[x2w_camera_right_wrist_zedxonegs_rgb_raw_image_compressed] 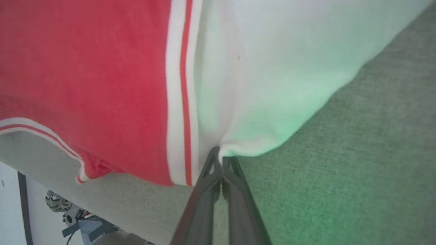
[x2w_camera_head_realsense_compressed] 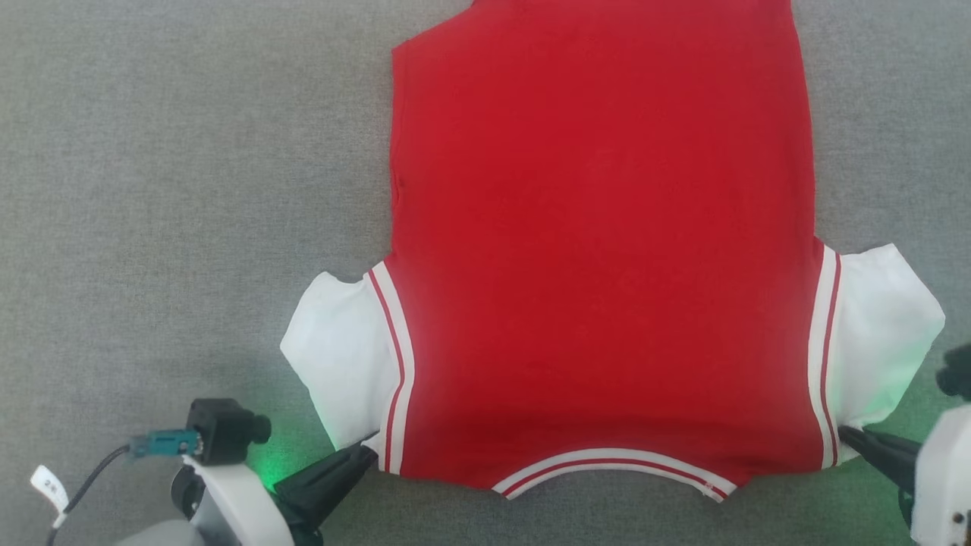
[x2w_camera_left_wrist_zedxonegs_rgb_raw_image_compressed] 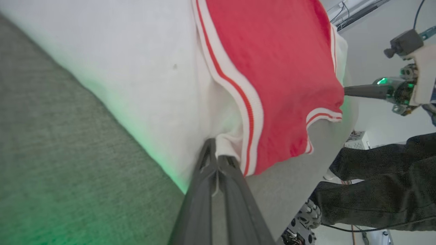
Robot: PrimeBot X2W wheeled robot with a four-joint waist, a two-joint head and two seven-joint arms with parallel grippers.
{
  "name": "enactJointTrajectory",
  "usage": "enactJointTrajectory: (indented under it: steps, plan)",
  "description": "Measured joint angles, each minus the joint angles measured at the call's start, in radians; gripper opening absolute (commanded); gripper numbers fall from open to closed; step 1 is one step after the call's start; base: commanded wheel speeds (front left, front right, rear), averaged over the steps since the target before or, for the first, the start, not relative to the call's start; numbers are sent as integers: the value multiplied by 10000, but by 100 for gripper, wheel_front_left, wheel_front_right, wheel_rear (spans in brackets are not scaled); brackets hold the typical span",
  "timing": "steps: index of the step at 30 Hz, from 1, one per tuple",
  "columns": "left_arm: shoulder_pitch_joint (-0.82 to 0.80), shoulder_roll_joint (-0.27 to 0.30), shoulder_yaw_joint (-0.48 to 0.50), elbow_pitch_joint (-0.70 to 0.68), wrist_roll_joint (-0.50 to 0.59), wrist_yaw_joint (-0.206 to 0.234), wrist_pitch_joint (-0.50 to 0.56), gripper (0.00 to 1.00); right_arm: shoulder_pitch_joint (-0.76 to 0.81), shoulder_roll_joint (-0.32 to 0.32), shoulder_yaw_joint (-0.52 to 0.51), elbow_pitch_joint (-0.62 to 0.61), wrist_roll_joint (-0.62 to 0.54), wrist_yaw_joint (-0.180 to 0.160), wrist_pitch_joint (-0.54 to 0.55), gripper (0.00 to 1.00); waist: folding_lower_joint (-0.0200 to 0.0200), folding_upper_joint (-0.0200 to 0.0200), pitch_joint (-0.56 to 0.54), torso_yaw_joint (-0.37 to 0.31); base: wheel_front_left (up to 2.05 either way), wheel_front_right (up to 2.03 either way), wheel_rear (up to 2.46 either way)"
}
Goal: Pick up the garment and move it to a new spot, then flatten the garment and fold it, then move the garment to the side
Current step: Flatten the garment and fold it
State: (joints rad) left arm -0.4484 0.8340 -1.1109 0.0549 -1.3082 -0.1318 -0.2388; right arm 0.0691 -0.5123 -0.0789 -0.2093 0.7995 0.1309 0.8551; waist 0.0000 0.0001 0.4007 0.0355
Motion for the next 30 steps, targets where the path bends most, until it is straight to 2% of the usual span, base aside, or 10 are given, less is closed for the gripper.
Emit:
enactJointTrajectory:
  steps: [6, 7, 8, 9, 10, 15, 21, 24, 26, 30]
  plan:
    - [-569, -334, -562, 876, 130, -23, 36, 0, -755, -418, 1034, 926, -535, 23, -357, 0, 0, 0, 94, -20, 0, 0, 0]
    - [-646, -362, -639, 963, 128, -33, 25, 0, -804, -479, 1150, 966, -591, 23, -477, 5, -1, 0, 106, -29, 0, 0, 0]
    - [-697, -385, -709, 1032, 127, -38, -8, 0, -858, -541, 1285, 999, -711, 27, -637, 35, 0, 1, 117, -44, 0, 0, 0]
    - [-733, -418, -759, 1080, 115, -42, -23, 0, -891, -591, 1404, 1007, -815, 27, -809, 82, 0, 0, 125, -66, 0, 0, 0]
    - [-751, -431, -802, 1110, 92, -50, -69, 0, -895, -675, 1582, 934, -826, 21, -941, 100, 0, 1, 123, -91, 0, 0, 0]
    - [-756, -493, -932, 1164, -31, -48, -188, 0, -454, -1206, 1622, 73, 105, 15, -1179, 100, -1, 0, -88, -155, 0, 0, 0]
    - [-876, -533, -995, 915, 130, -4, -226, 0, -269, -2023, -301, -1480, 1519, 0, -228, 100, 0, 0, -43, 25, 0, 0, 0]
    - [-1130, -552, -1020, 704, 259, -4, -230, 0, -1570, -2243, -1250, -1429, 1450, -4, 182, 100, -1, 0, 254, 164, 0, 0, 0]
    - [-1398, -627, -1062, 589, 385, -4, -242, 0, -2888, -2209, -1507, -940, 1030, -4, 349, 100, -1, 0, 502, 298, 0, 0, 0]
    - [-1979, -926, -1185, 533, 570, -6, -272, 0, -5762, -1839, -1060, 679, -282, -2, 825, 100, -1, 0, 997, 703, 0, 0, 0]
